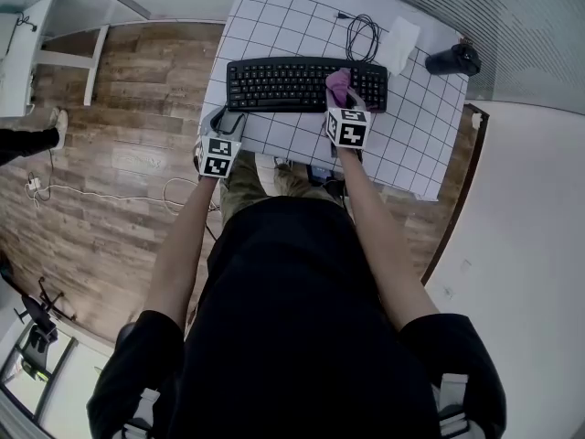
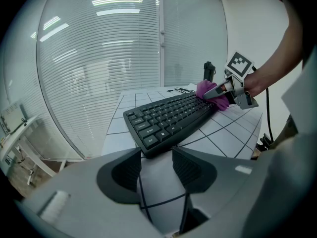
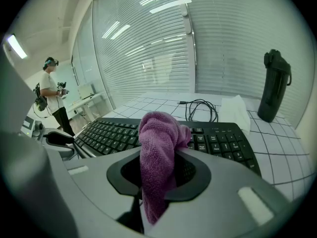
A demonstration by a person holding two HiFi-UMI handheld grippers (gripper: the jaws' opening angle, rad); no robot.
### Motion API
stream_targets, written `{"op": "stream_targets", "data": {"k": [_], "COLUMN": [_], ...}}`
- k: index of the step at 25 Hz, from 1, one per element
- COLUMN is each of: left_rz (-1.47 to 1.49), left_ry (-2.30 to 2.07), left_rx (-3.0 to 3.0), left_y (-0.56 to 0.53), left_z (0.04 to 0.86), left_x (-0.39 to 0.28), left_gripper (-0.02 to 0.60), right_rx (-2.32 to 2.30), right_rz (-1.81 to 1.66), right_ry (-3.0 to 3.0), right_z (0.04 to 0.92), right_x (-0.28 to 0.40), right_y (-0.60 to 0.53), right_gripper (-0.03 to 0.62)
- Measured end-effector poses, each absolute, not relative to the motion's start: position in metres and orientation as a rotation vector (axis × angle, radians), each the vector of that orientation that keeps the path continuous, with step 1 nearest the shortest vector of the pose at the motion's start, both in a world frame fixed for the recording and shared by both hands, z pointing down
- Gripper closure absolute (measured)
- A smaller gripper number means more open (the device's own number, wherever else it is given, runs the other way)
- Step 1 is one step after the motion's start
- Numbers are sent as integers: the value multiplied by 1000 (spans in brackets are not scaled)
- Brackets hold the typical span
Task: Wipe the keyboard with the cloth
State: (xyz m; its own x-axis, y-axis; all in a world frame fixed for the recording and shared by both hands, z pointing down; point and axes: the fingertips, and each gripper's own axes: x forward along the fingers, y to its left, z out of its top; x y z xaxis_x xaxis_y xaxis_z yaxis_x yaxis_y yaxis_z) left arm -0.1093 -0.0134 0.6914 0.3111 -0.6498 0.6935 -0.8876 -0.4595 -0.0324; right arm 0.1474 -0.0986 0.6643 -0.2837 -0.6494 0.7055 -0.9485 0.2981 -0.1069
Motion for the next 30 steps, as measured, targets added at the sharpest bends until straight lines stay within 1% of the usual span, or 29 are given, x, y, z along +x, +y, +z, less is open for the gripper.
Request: {"op": "stream_targets", "data": {"k": [12,22,30], "left_rz": [921,921,919], "left_ry": [-1370,-1370,-1370], "left_rx": [2226,2222,2225], "left_y": [-13,-12,-13], "left_z": [693,694,694], "left_x": [-109,-108,-107], "left_gripper": [410,409,408], "right_rx": [1275,1197,1105], "right_rz": [667,652,605], "right_ry": [-2094,-2121,-2151], "right_z": [664,665,665], "right_x": [88,64,29], "right_y": [-90,-87,-83], "right_gripper": [488,488,488]}}
